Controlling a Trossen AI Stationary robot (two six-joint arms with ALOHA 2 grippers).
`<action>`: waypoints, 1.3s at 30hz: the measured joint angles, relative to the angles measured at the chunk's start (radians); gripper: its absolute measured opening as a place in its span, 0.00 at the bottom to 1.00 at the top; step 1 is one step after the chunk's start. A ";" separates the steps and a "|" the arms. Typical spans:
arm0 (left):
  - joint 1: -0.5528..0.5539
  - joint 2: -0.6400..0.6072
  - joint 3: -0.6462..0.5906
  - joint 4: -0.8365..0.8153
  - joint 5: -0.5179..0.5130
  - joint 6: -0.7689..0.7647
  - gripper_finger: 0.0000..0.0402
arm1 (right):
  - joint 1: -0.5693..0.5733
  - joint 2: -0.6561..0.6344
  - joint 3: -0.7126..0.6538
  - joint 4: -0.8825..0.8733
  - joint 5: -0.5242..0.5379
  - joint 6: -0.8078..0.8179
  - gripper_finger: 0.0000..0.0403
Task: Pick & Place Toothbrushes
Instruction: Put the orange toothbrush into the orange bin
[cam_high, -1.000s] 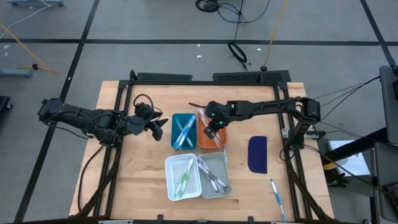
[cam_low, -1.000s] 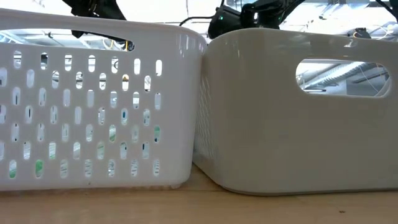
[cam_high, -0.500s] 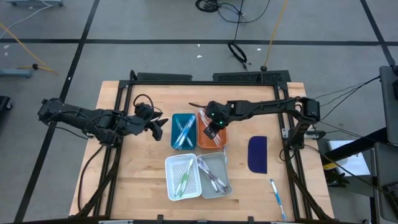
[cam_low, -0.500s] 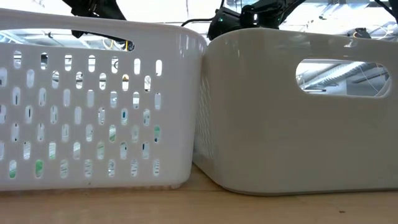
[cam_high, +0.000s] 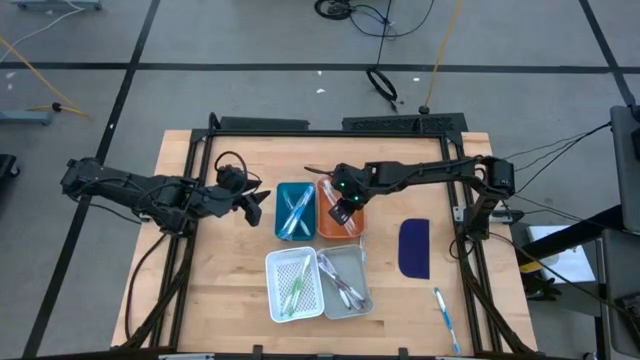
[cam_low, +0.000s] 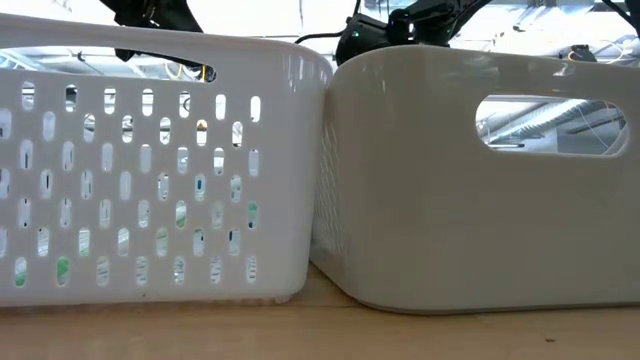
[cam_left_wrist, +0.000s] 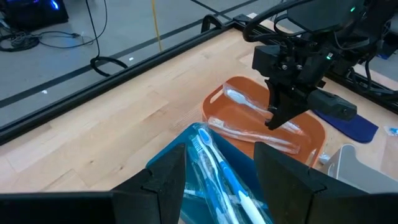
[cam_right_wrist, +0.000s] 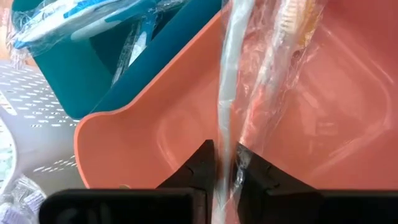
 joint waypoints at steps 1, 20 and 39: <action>0.000 0.000 0.000 0.000 0.000 0.000 0.46 | 0.000 0.000 0.000 0.000 0.000 0.000 0.08; 0.000 0.000 0.000 0.000 0.000 0.002 0.46 | 0.002 0.000 0.000 -0.037 -0.073 -0.043 0.08; 0.000 0.000 0.000 0.000 0.000 0.009 0.46 | 0.000 -0.007 -0.001 -0.017 -0.077 0.004 0.28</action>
